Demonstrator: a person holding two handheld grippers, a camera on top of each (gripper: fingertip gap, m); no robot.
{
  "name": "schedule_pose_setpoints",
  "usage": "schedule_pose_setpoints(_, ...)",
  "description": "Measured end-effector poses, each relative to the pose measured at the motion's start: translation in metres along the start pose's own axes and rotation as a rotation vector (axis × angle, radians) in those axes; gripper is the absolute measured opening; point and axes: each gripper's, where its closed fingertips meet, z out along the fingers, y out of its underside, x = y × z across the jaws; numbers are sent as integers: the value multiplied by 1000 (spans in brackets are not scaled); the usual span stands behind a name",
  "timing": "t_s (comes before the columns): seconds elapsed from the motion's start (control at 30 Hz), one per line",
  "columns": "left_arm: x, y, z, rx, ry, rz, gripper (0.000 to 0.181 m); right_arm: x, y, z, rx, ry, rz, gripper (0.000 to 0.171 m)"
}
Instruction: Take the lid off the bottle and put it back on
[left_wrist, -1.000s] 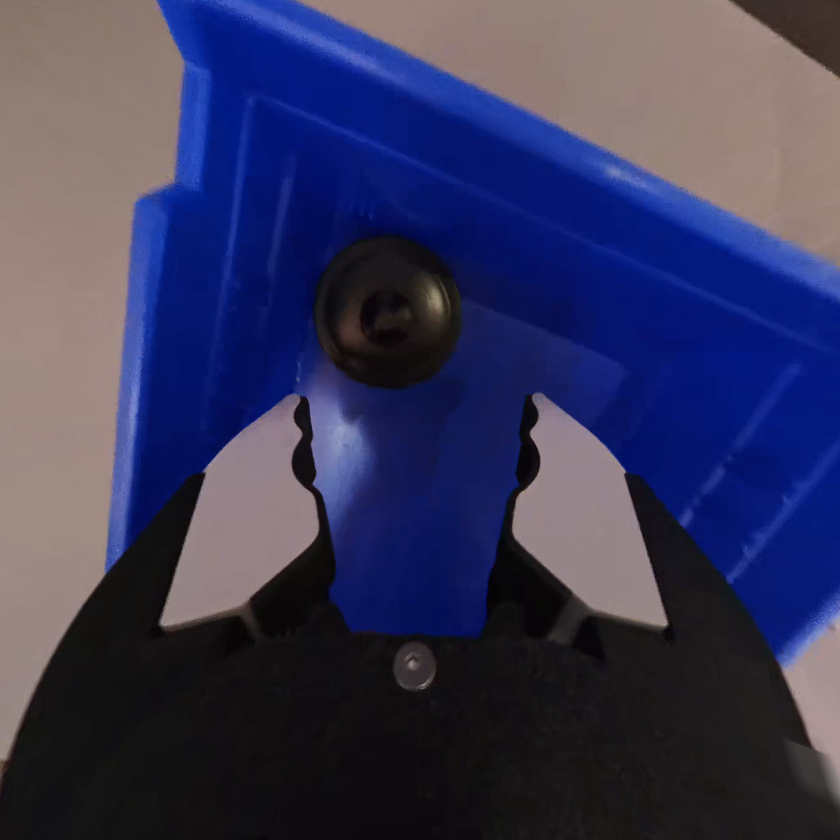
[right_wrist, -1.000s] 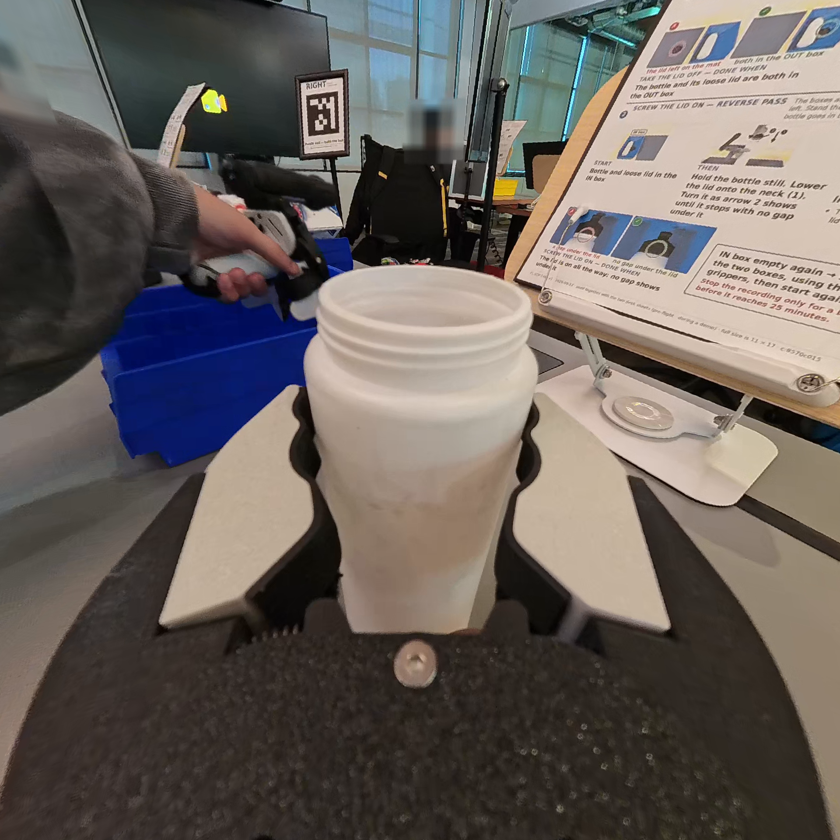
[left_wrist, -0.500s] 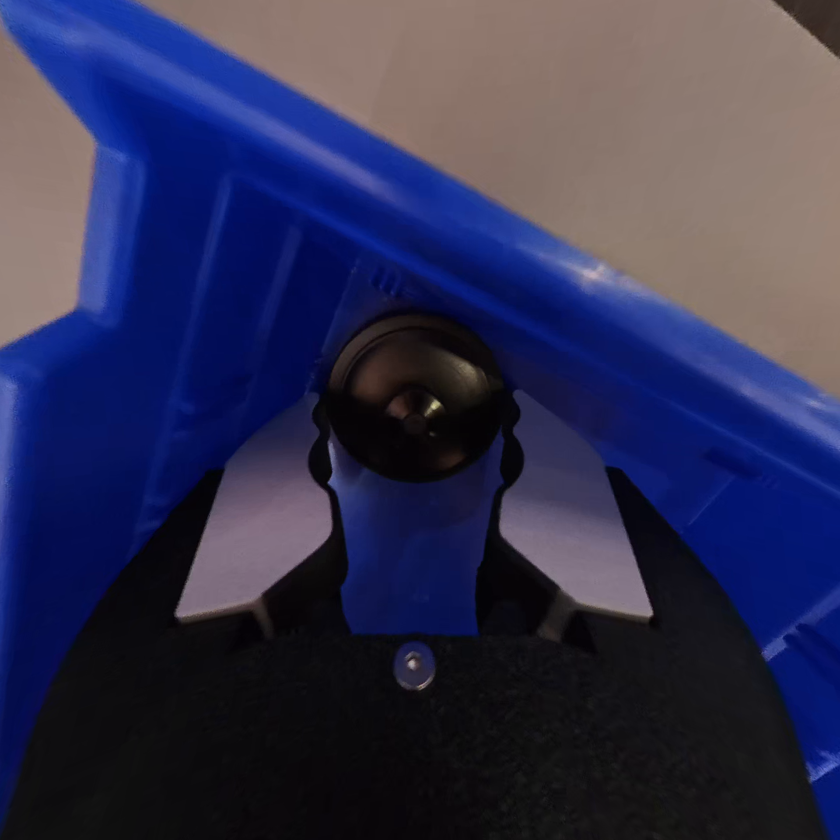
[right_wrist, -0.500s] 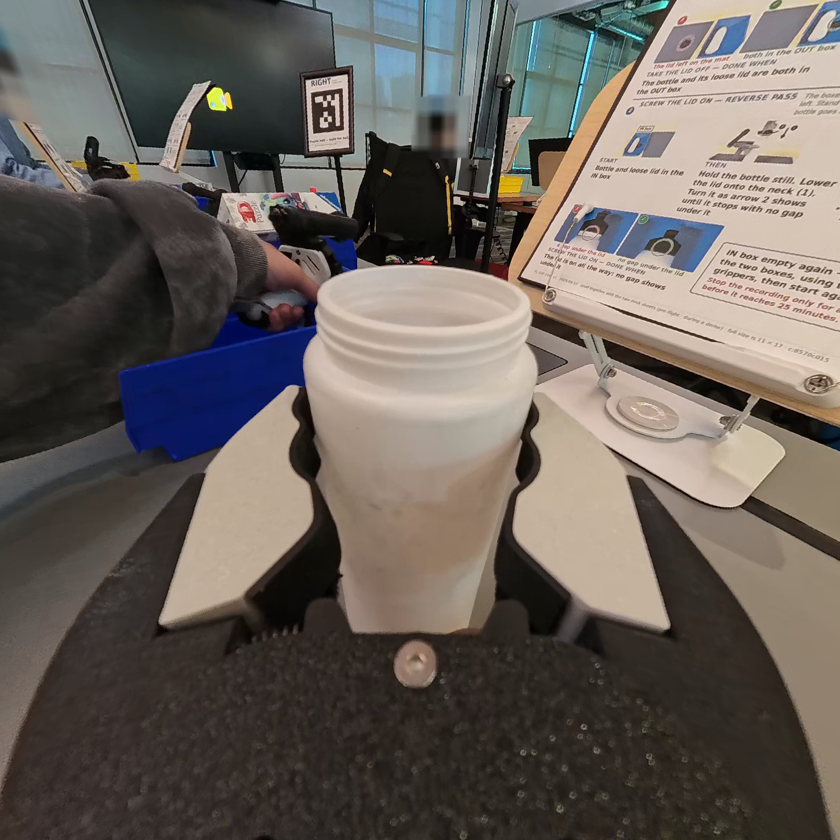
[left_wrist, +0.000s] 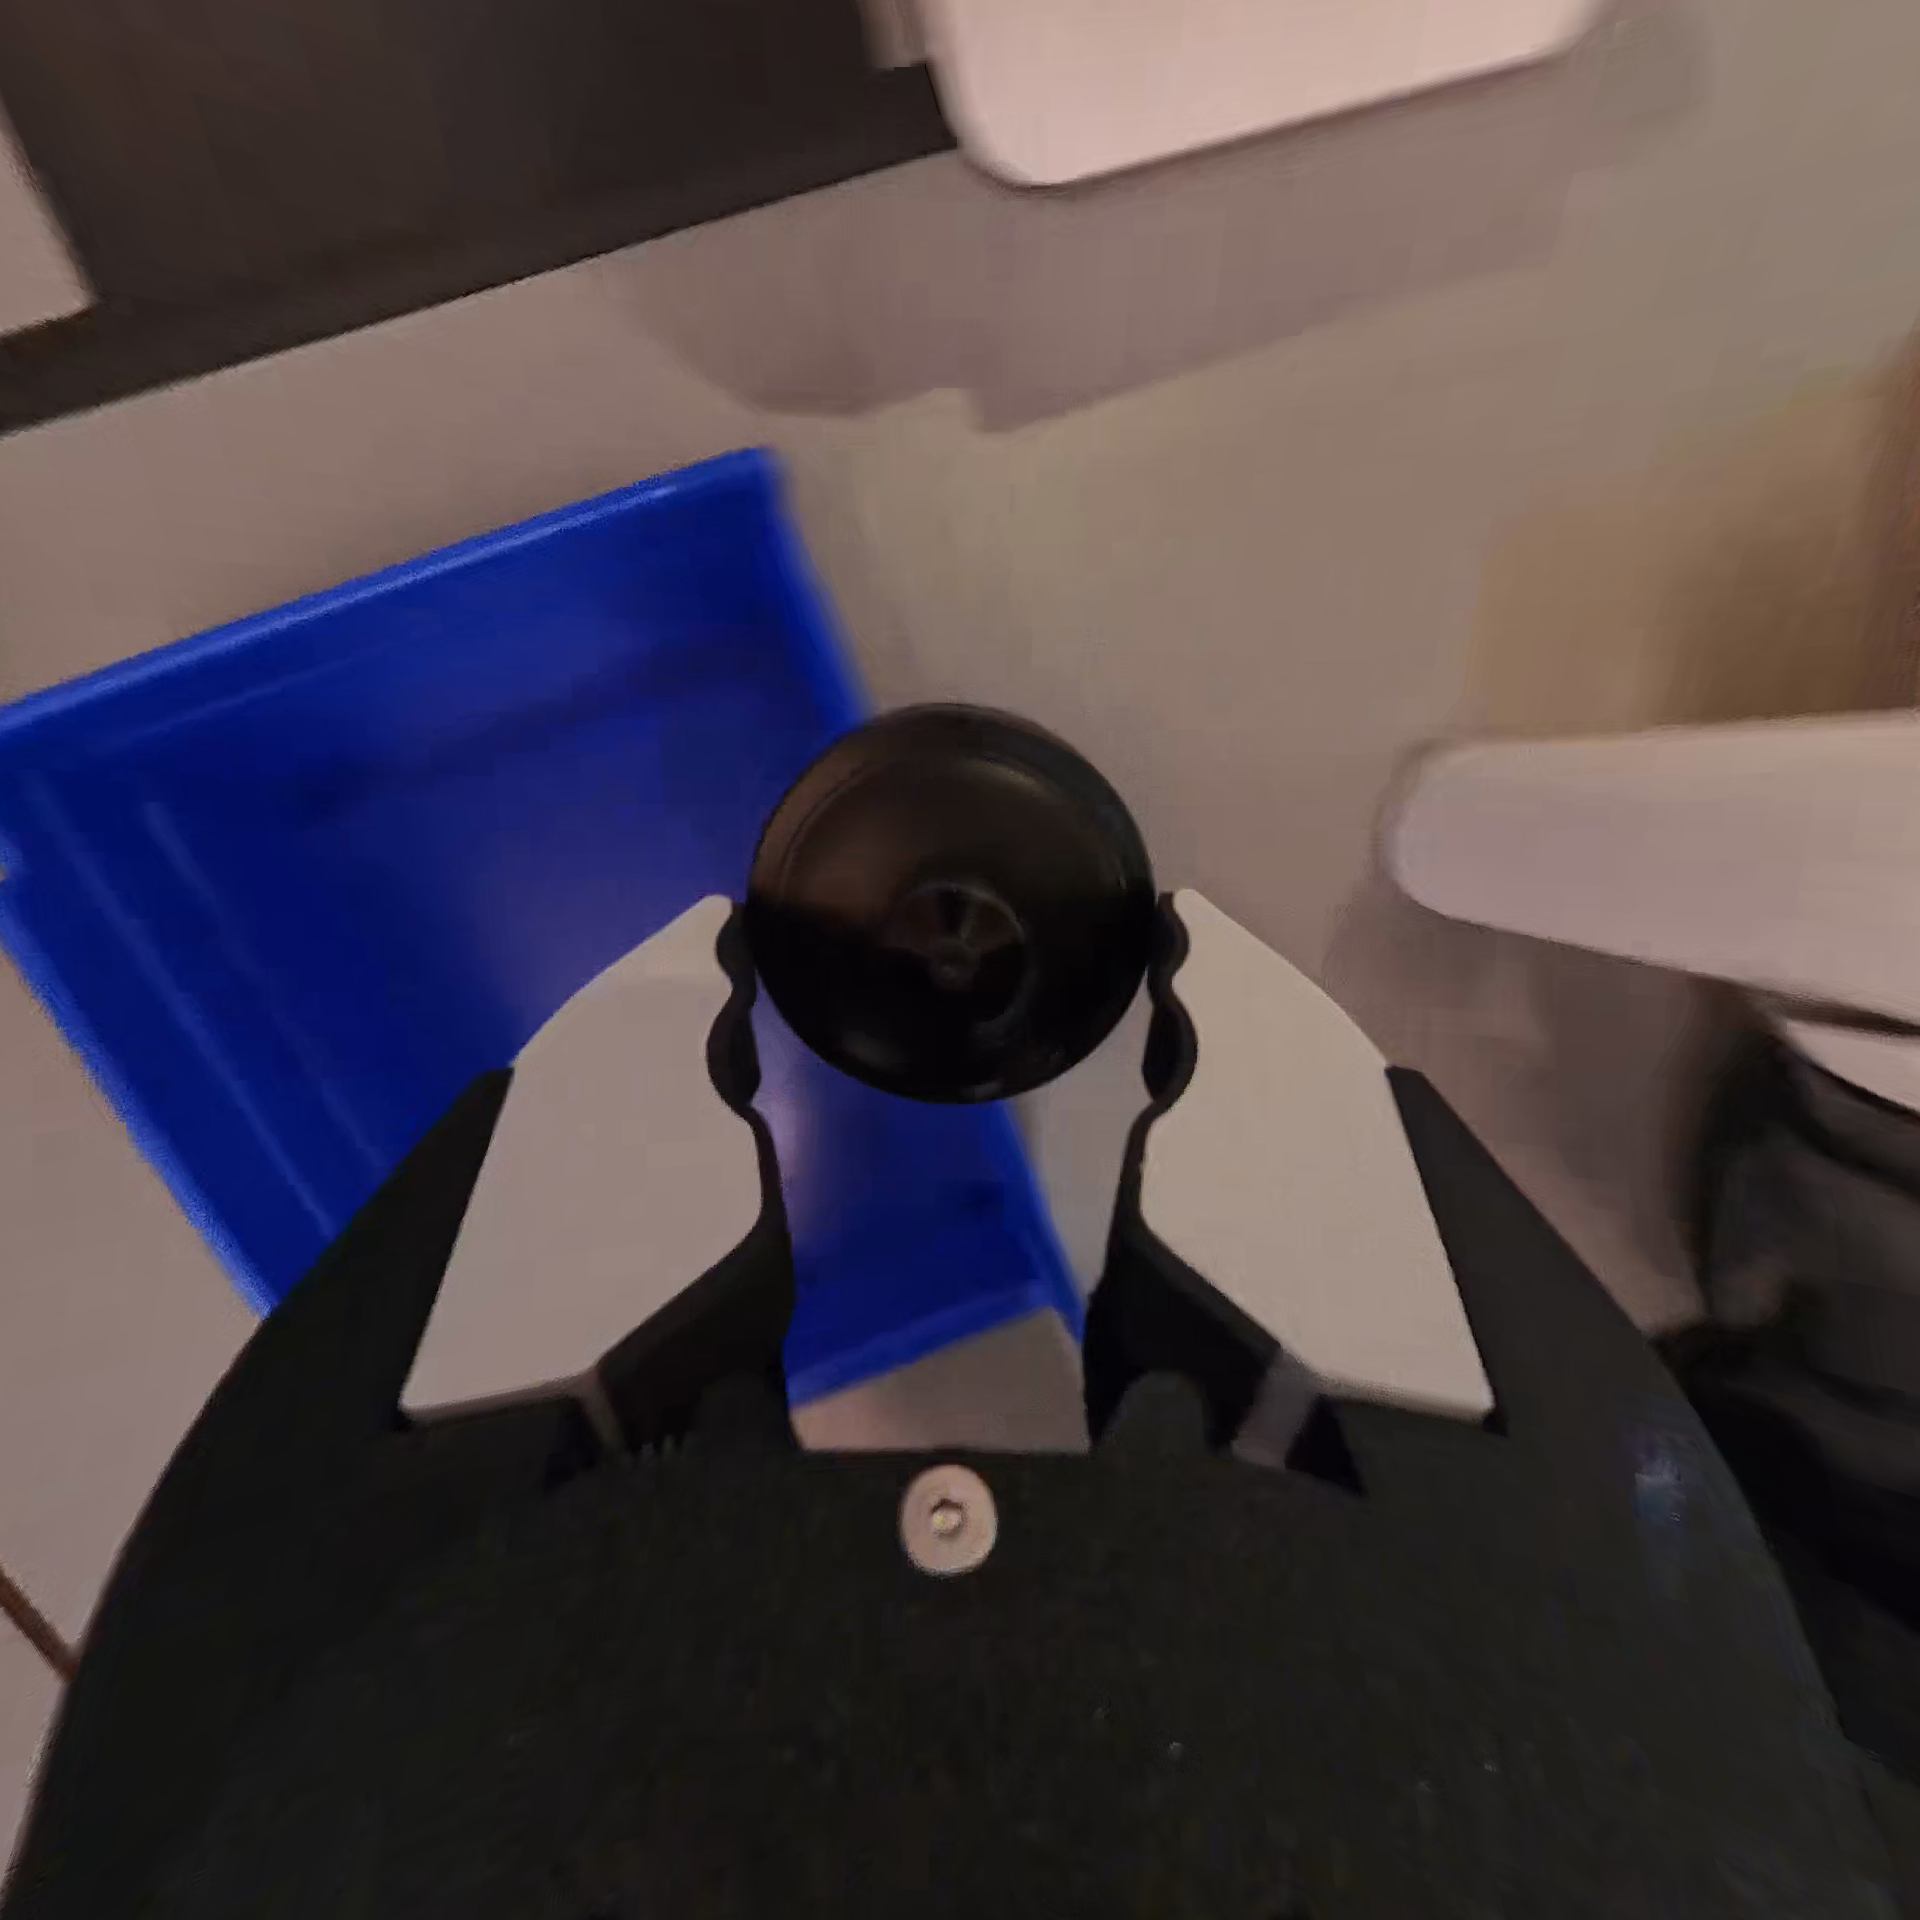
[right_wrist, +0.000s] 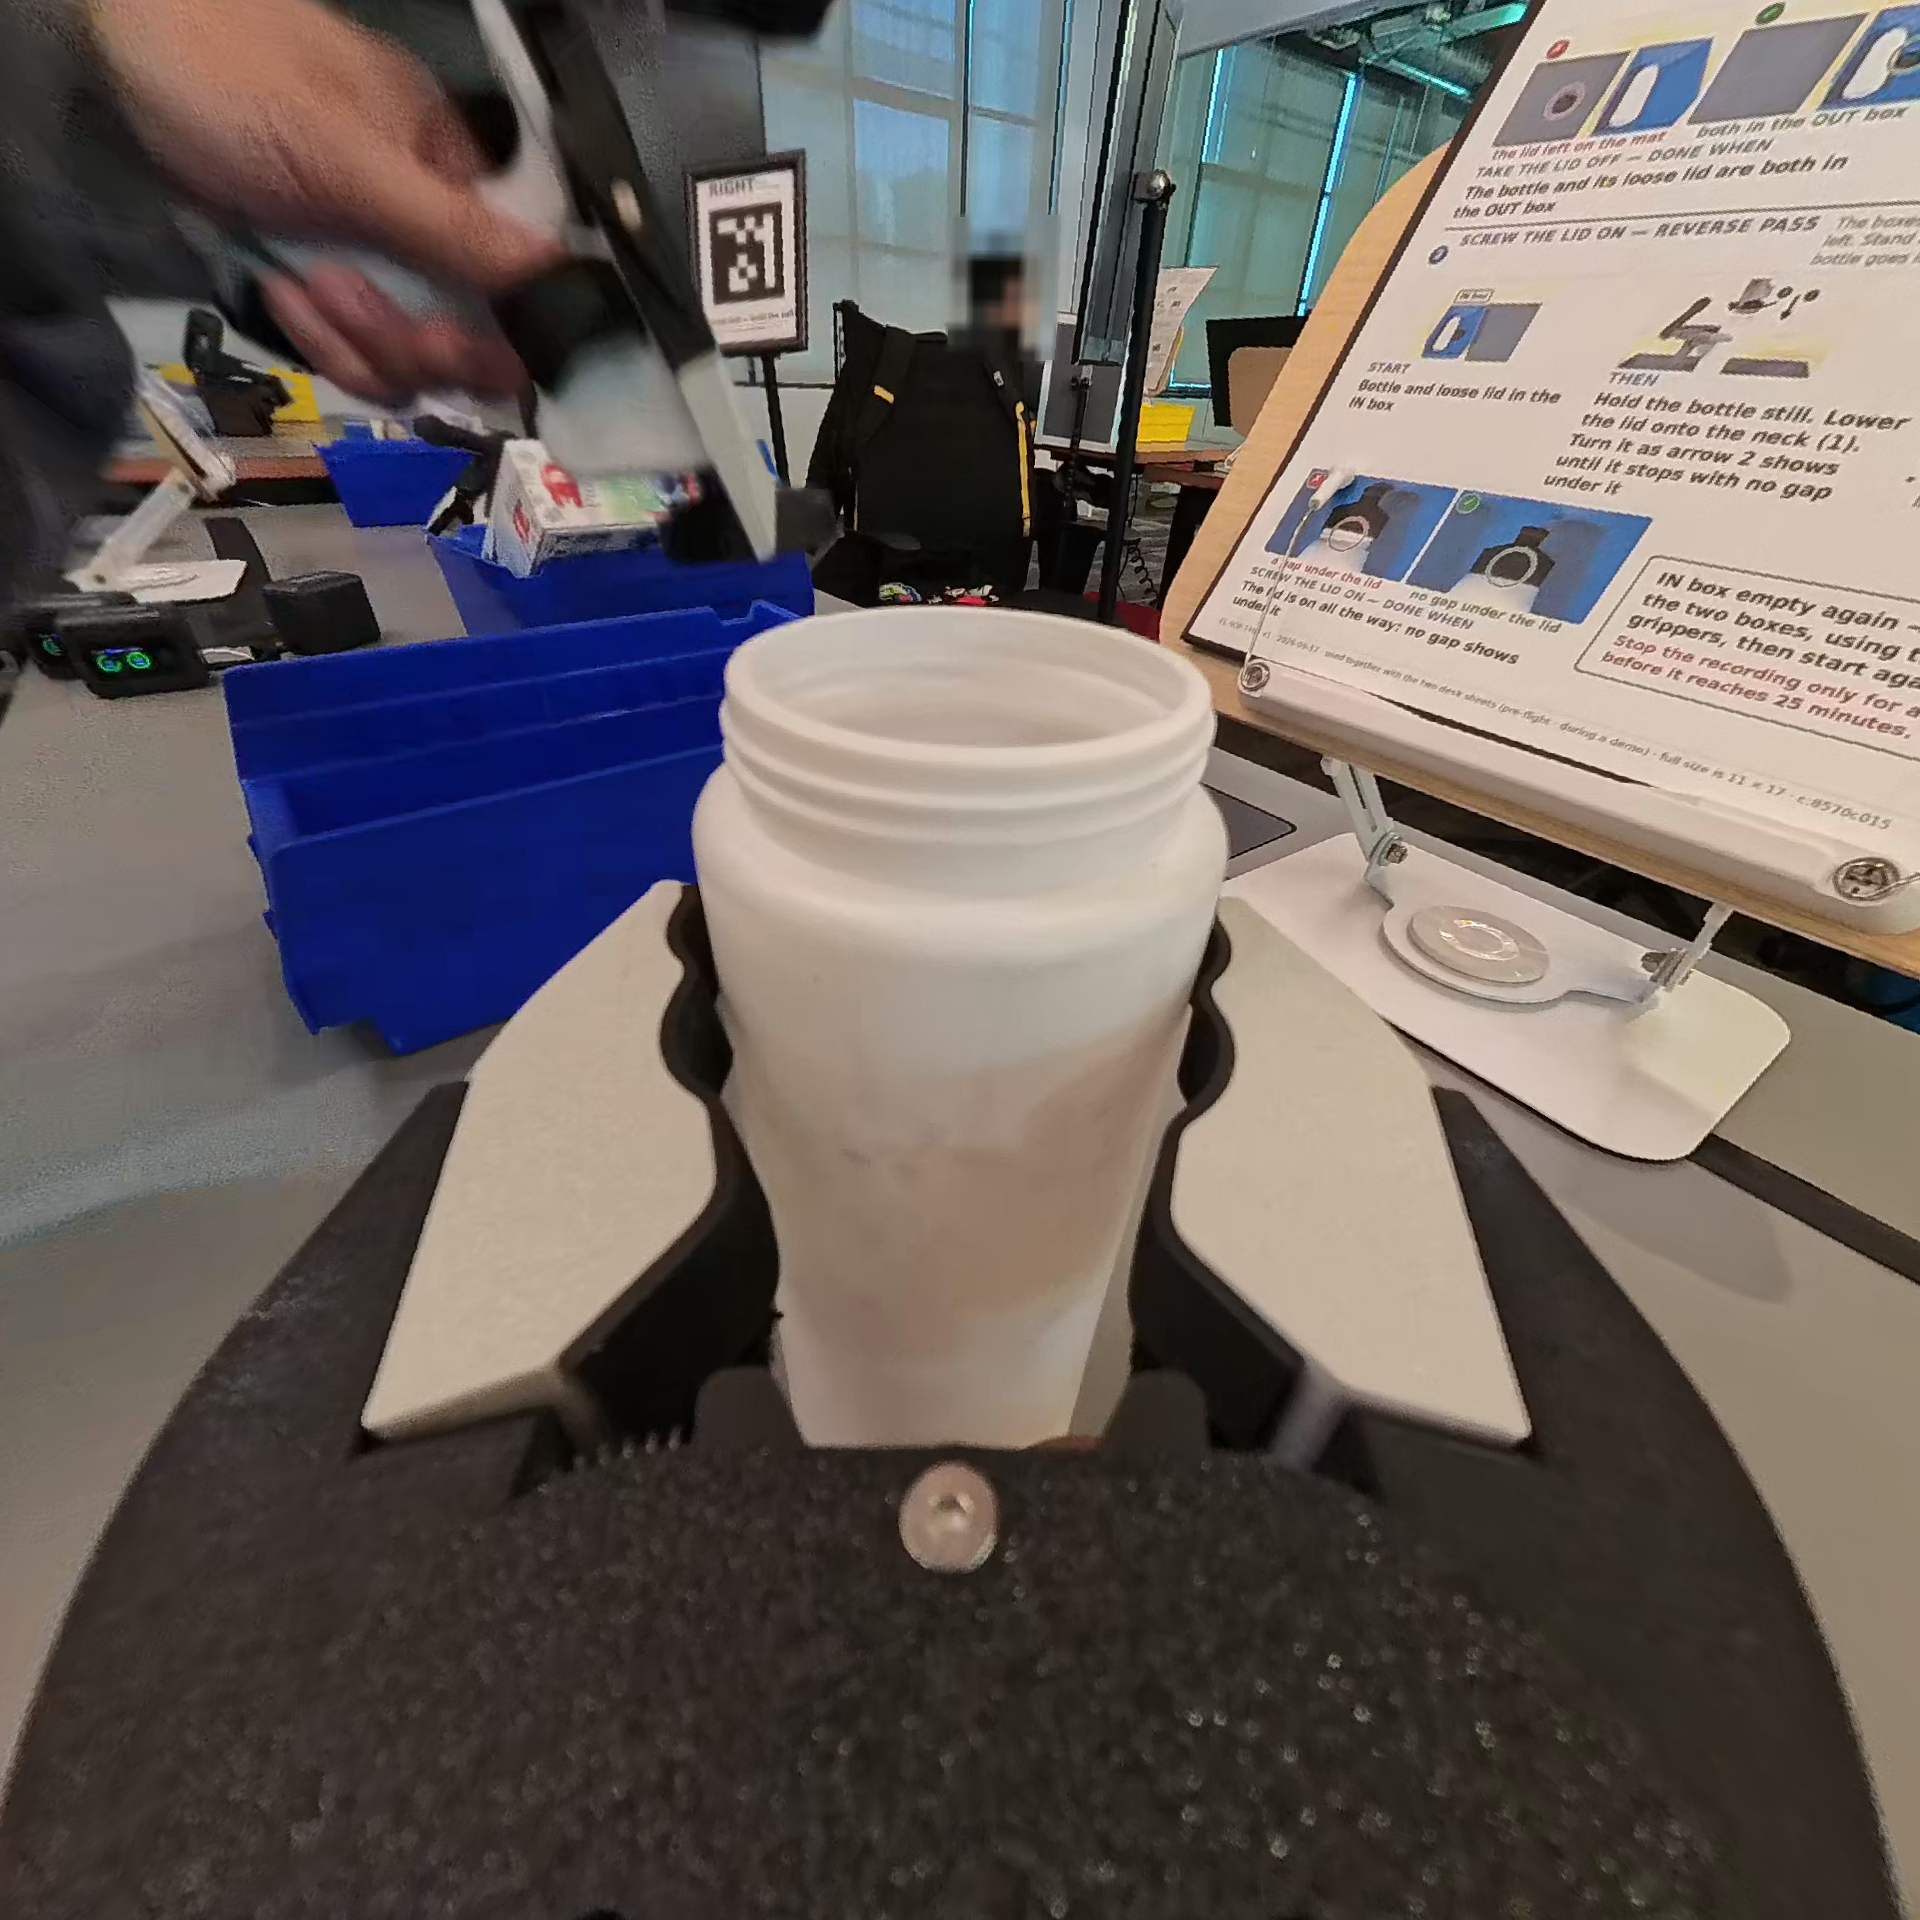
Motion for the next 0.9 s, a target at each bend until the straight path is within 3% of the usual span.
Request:
schedule_pose_setpoints(0.17,130,-2,-39,-45,69,215,72,0,0,1,6,5,-1,87)
schedule_pose_setpoints(0.33,203,4,-31,-126,58,322,72,0,0,1,9,18,0,87)
schedule_pose_setpoints(0.53,225,6,-5,-185,14,349,73,0,0,2,0,21,0,87)
schedule_pose_setpoints(0.9,226,7,12,-240,-14,347,72,1,0,2,-7,21,-1,87)
